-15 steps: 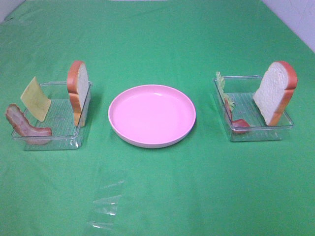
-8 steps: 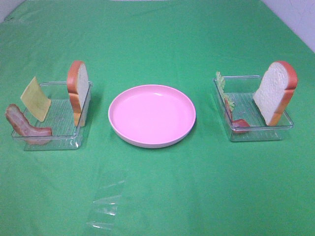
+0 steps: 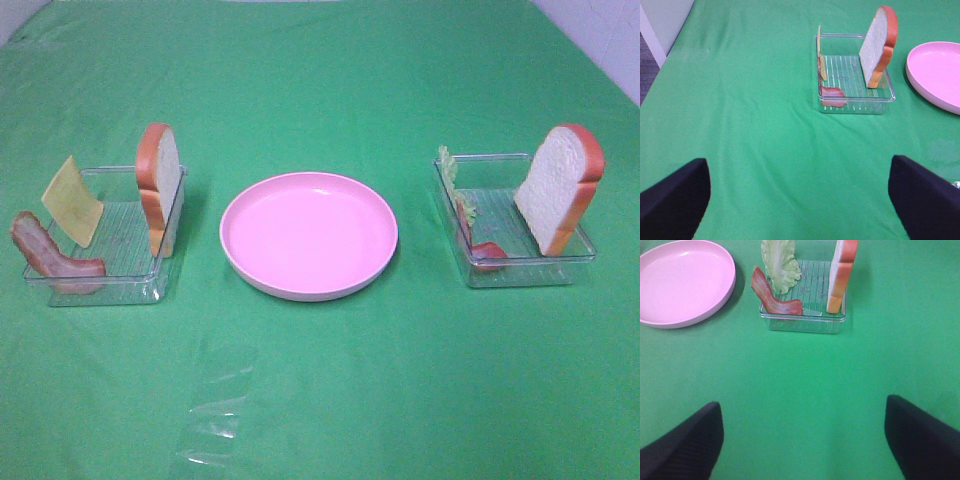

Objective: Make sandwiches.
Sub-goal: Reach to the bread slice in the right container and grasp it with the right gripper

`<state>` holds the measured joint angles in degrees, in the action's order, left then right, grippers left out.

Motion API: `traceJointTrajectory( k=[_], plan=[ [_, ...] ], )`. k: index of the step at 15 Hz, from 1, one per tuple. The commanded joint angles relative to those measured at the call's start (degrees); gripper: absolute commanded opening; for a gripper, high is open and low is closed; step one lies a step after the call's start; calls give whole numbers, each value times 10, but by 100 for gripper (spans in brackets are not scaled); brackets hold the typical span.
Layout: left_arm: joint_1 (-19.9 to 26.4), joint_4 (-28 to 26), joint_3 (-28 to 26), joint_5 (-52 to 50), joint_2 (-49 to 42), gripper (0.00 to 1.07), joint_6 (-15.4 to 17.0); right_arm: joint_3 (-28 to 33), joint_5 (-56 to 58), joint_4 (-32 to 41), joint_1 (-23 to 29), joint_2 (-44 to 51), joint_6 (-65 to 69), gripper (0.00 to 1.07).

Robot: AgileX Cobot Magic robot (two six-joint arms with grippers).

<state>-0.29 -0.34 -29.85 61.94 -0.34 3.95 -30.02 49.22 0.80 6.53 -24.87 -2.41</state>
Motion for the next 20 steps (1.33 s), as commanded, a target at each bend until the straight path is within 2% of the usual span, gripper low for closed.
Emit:
traceJointTrajectory(
  k=[1, 4, 8, 9, 10, 11, 14, 17, 20],
  plan=[
    [2, 1, -1, -3, 2, 88, 3, -43, -38, -3, -4, -130, 1, 85],
    [2, 1, -1, -3, 2, 88, 3, -141, -26, -4, -4, -308, 4, 85],
    [2, 1, -1, -3, 2, 88, 3, -320, 39, -26, -4, -537, 15, 85],
    [2, 1, -1, -3, 2, 88, 3, -345, 47, -30, -4, -559, 18, 85],
    [2, 1, -1, -3, 2, 88, 3, -396, 57, -42, -4, -611, 19, 85],
    [2, 1, -1, -3, 2, 88, 3, -484, 66, -61, -5, -699, 19, 85],
    [2, 1, -1, -3, 2, 88, 3, -598, 77, -80, -5, -811, 18, 85],
    [2, 1, -1, -3, 2, 88, 3, -647, 98, -92, -6, -871, 15, 85],
    [2, 1, -1, -3, 2, 88, 3, -649, 97, -111, -6, -884, 17, 85]
  ],
)
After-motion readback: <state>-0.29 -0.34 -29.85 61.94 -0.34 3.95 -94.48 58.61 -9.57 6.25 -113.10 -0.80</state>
